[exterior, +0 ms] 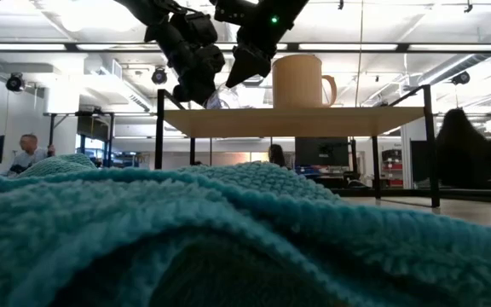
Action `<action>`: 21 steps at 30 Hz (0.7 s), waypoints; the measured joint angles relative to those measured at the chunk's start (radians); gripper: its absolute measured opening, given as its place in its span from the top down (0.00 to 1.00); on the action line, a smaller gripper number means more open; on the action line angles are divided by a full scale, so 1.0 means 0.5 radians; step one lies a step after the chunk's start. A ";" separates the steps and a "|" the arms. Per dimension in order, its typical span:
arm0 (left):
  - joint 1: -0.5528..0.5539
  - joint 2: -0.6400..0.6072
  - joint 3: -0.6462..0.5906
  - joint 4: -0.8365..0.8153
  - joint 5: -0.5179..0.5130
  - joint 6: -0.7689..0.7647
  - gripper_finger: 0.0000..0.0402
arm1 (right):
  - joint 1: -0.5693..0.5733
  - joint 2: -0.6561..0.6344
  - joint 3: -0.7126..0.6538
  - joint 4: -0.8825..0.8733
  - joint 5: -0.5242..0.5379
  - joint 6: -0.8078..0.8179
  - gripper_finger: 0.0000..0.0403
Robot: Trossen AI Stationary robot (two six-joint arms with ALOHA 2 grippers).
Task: Stack small to large cups/mugs on shelf
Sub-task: Put the transparent mug on the shelf
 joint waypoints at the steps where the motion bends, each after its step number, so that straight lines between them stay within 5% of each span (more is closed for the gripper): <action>1: -0.007 0.000 0.000 0.000 0.000 0.000 0.80 | 0.000 0.000 0.000 0.000 0.000 0.000 0.71; 14: -0.071 -0.001 0.001 0.002 -0.005 -0.050 0.80 | 0.001 0.001 0.000 0.000 -0.001 0.000 0.75; 21: -0.081 -0.003 0.009 0.007 -0.009 -0.053 0.80 | 0.002 0.001 0.001 0.010 0.001 -0.008 0.86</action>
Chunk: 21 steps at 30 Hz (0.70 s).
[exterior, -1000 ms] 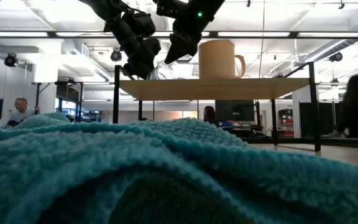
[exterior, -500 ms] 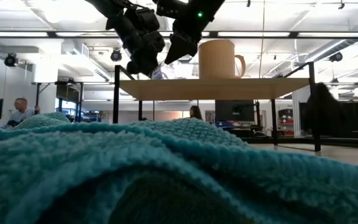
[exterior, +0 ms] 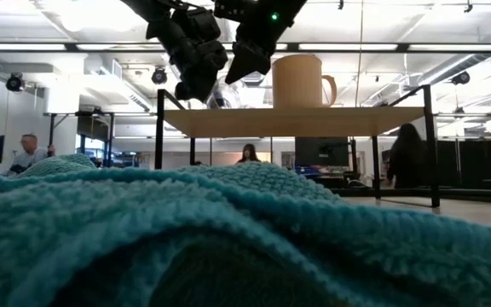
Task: Stack small to large cups/mugs on shelf
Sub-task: Put the transparent mug on the shelf
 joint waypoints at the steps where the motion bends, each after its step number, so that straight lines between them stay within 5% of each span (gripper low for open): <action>1: 0.000 0.000 0.003 -0.003 0.000 0.000 0.80 | 0.001 -0.001 0.002 0.005 0.001 -0.001 0.88; 12: -0.007 -0.001 0.010 -0.045 0.051 0.003 0.80 | 0.023 0.003 0.146 -0.014 0.105 -0.042 0.98; 21: -0.001 -0.028 0.011 -0.079 0.021 0.016 0.80 | 0.026 -0.002 0.492 -0.420 0.098 -0.035 0.98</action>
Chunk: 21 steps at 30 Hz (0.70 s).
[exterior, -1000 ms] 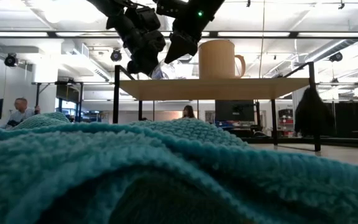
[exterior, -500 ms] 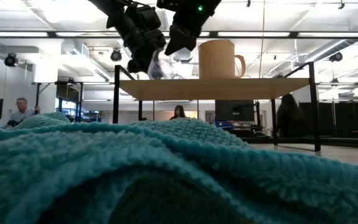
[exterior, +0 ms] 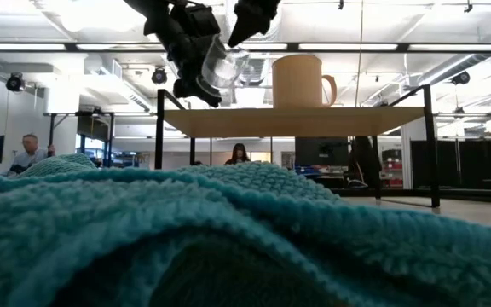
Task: Stack small to large cups/mugs on shelf
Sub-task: Put the transparent mug on the shelf
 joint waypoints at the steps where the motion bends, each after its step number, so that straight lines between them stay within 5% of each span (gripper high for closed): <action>1: 0.000 -0.005 0.005 -0.001 -0.001 0.000 0.80 | -0.001 0.000 0.040 -0.059 -0.007 0.019 0.98; 6: 0.008 -0.028 0.057 -0.001 -0.051 0.023 0.80 | 0.001 0.000 0.227 -0.341 -0.268 0.210 0.98; 21: 0.009 -0.629 0.077 -0.034 -0.075 0.203 0.80 | 0.002 -0.002 0.252 -0.534 -0.413 0.291 0.98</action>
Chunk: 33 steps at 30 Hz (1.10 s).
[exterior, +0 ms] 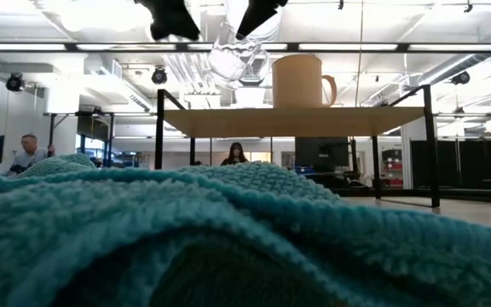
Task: Stack small to large cups/mugs on shelf
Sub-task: Put the transparent mug on the shelf
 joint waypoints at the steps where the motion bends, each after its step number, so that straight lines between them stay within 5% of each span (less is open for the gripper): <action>1: -0.001 -0.057 0.000 -0.001 0.001 -0.001 0.80 | 0.000 0.000 0.000 0.000 0.000 -0.007 0.98; 6: -0.001 -0.276 -0.002 -0.001 0.041 -0.005 0.80 | -0.014 -0.001 0.015 0.047 -0.002 -0.032 0.98; 11: -0.017 -0.353 -0.004 -0.002 0.303 -0.006 0.80 | -0.057 -0.001 0.014 0.048 -0.155 0.018 0.98; 33: -0.229 -0.152 -0.098 -0.012 0.311 -0.008 0.80 | 0.033 -0.001 0.056 -0.187 -0.444 0.354 0.98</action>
